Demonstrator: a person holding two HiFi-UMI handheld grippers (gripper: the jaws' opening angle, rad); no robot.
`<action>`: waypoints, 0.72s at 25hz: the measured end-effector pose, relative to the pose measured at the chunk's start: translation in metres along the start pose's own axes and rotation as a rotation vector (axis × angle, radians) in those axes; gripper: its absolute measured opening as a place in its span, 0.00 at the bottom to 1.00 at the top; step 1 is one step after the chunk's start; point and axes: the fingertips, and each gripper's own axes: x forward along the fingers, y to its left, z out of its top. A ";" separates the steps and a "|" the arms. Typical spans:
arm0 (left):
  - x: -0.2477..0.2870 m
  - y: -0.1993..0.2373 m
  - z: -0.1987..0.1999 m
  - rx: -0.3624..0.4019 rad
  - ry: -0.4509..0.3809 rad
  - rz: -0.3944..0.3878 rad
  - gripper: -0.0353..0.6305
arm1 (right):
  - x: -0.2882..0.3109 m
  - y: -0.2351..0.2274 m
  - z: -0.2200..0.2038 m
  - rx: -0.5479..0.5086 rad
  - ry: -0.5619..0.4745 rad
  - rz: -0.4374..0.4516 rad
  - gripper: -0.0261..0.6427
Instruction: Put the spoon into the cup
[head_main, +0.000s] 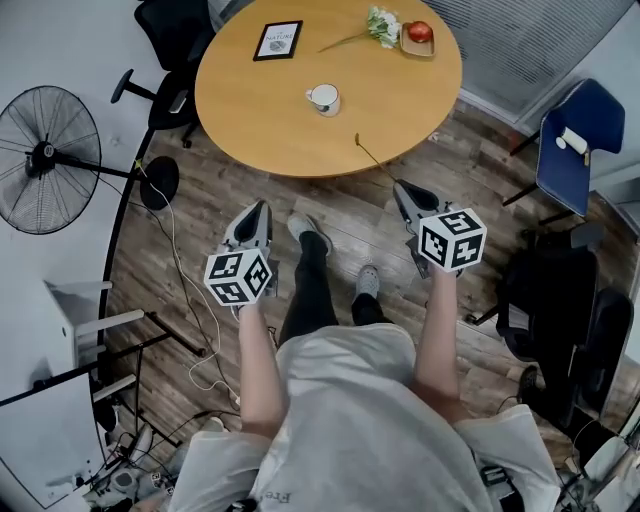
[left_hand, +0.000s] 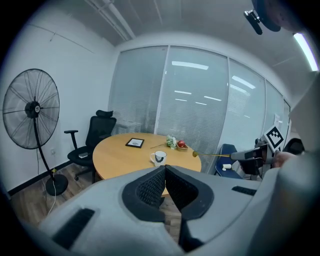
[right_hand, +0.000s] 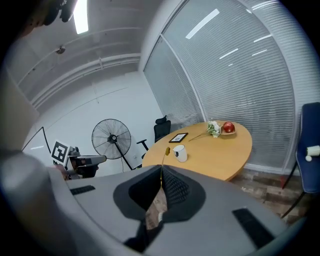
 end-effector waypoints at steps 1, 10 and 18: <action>0.001 0.002 -0.003 -0.009 0.001 0.001 0.07 | 0.002 -0.002 0.001 -0.008 0.005 0.000 0.04; 0.029 0.041 0.022 -0.070 -0.052 -0.006 0.07 | 0.039 -0.006 0.043 -0.082 0.017 -0.019 0.04; 0.066 0.082 0.034 -0.133 -0.059 -0.004 0.07 | 0.094 -0.005 0.065 -0.150 0.100 0.003 0.04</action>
